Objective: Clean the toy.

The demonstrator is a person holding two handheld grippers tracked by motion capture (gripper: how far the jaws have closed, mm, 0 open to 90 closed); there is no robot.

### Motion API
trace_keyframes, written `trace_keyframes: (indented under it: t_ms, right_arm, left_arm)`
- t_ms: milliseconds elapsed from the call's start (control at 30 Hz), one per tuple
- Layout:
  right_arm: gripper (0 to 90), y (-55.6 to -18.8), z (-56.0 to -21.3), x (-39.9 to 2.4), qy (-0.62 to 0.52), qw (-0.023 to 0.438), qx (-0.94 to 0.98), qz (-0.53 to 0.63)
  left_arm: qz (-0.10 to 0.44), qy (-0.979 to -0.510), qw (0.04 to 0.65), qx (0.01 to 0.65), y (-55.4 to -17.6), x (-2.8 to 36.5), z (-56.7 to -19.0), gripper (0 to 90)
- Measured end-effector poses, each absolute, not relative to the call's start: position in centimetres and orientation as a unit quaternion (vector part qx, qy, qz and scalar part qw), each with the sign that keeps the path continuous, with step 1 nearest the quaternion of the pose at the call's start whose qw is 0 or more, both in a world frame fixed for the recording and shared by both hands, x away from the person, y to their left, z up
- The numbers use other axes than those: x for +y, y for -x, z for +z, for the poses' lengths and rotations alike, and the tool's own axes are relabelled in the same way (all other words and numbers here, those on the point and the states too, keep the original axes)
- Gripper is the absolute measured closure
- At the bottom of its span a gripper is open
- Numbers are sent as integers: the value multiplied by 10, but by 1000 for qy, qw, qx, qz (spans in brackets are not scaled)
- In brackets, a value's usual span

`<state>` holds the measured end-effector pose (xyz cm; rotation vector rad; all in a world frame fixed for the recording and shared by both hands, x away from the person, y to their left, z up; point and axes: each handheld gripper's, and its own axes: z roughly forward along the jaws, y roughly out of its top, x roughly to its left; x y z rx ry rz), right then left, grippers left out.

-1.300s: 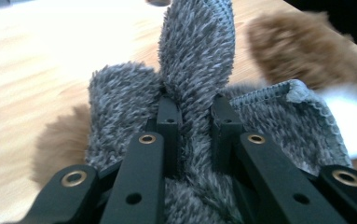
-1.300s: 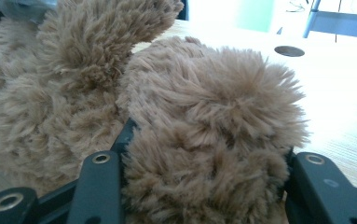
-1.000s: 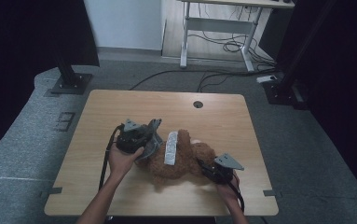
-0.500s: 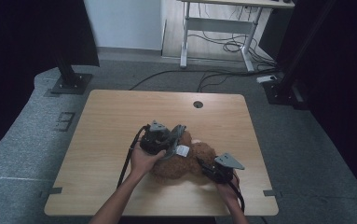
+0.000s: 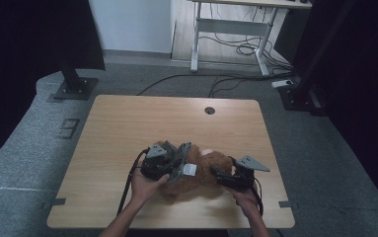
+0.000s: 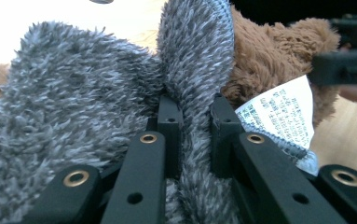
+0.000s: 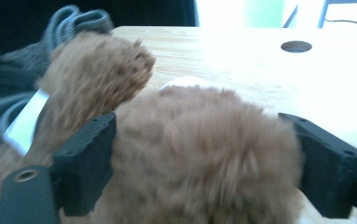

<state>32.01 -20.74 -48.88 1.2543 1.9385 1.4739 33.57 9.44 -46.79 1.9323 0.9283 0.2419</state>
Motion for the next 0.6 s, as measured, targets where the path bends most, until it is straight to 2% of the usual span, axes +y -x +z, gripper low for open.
trace_keyframes:
  t_ms: [200, 300, 433, 600]
  right_arm:
    - [105, -337, -478, -202, -459, 200, 699, 511]
    - [82, -345, -487, -198, -474, 164, 720, 480]
    - [117, -334, -510, -202, -498, 135, 718, 468]
    - [156, -323, -516, -207, -498, 129, 720, 465]
  left_arm:
    - [98, -786, 481, 375, -327, 98, -470, 780]
    - [86, -783, 490, 373, -322, 102, -472, 779]
    - [76, -782, 501, 364, -312, 102, -474, 778]
    - [83, -789, 501, 347, -298, 98, -474, 776]
